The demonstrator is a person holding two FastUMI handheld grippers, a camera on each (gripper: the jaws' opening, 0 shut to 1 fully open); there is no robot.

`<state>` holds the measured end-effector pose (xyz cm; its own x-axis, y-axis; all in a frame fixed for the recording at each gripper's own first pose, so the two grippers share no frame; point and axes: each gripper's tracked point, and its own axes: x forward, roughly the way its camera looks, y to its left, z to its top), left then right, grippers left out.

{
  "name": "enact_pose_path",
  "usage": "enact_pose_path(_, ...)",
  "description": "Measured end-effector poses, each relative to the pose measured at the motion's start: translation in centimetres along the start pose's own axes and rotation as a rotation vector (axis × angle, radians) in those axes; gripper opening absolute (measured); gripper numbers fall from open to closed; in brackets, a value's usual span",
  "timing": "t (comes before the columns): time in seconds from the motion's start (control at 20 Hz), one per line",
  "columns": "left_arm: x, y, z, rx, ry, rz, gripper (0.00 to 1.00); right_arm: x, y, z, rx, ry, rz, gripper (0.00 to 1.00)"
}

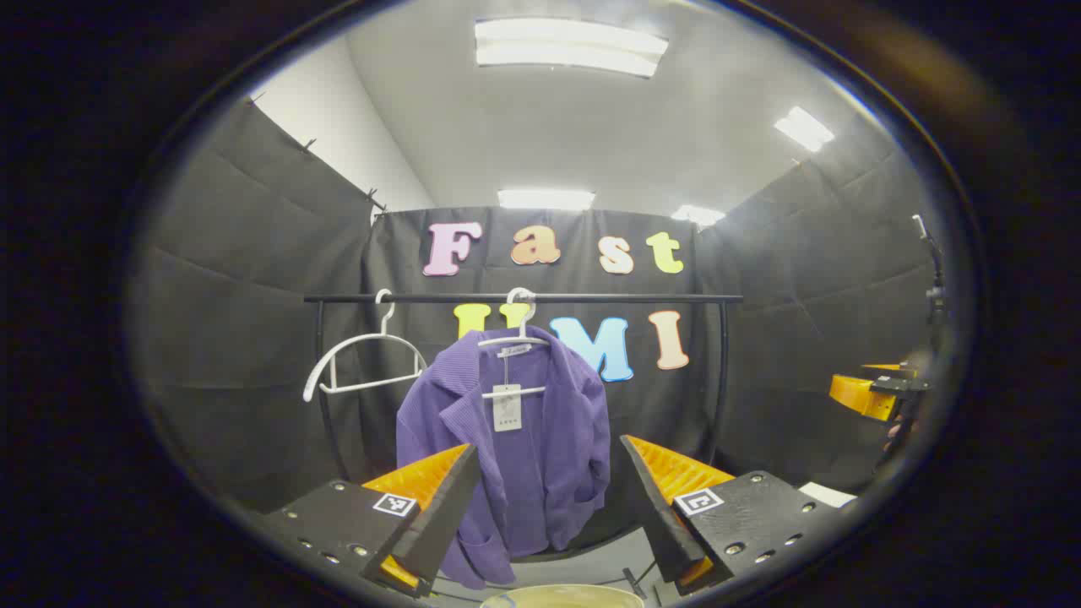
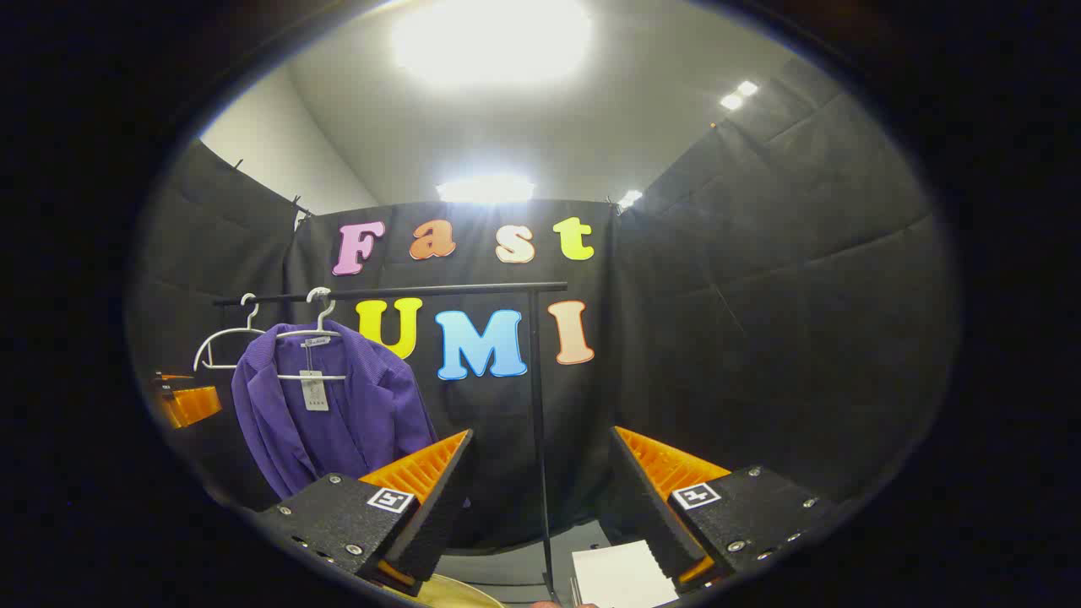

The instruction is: Grasp the clothes on the hanger with both hands and then place them into the laundry hamper below.

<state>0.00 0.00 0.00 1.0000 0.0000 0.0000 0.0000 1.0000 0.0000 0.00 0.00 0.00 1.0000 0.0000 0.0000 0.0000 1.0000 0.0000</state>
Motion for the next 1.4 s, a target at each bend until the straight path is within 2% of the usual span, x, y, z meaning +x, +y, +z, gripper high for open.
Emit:
enact_pose_path(0.9, 1.1, 2.5, -0.8, -0.036, 0.001, 0.02, 0.99, 1.3, 4.1, -0.9, -0.007, 0.03, 0.042, 0.95)
enact_pose_path(1.15, 3.0, 3.3, -1.8, -0.063, 0.036, 0.032, 0.99, 2.9, 7.1, -0.9, 0.017, 0.076, 0.102, 0.95)
enact_pose_path(1.2, 3.5, 3.6, -1.9, -0.065, 0.047, 0.038, 0.94, 3.4, 7.9, -0.6, 0.021, 0.081, 0.119, 0.95)
enact_pose_path(1.25, 3.7, 4.0, -2.0, -0.068, 0.057, 0.051, 0.99, 4.0, 8.5, -0.3, 0.024, 0.084, 0.133, 0.95)
enact_pose_path(1.3, 4.1, 4.5, -1.8, -0.074, 0.061, 0.067, 0.99, 4.7, 9.3, 0.0, 0.028, 0.089, 0.149, 0.95)
enact_pose_path(1.4, 4.8, 5.2, -1.7, -0.101, 0.069, 0.091, 0.94, 6.3, 11.3, 0.8, 0.047, 0.094, 0.19, 0.95)
